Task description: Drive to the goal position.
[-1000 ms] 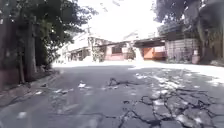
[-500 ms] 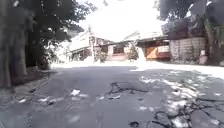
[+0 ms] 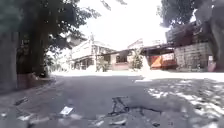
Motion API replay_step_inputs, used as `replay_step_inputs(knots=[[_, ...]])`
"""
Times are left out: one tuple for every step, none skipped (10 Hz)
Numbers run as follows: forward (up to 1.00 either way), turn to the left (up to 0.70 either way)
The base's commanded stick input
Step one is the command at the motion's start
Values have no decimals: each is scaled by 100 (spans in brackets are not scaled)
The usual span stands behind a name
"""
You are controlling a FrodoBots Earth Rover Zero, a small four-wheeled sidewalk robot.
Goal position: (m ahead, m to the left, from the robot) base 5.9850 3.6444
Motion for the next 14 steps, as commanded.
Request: replay_step_inputs(knots=[[100, 13], [99, 23], [99, 16], [100, 8], [100, 4], [100, 4], [100, 7], [100, 14], [100, 20], [100, 18], [100, 16], [100, 22], [100, 27], [100, 27]])
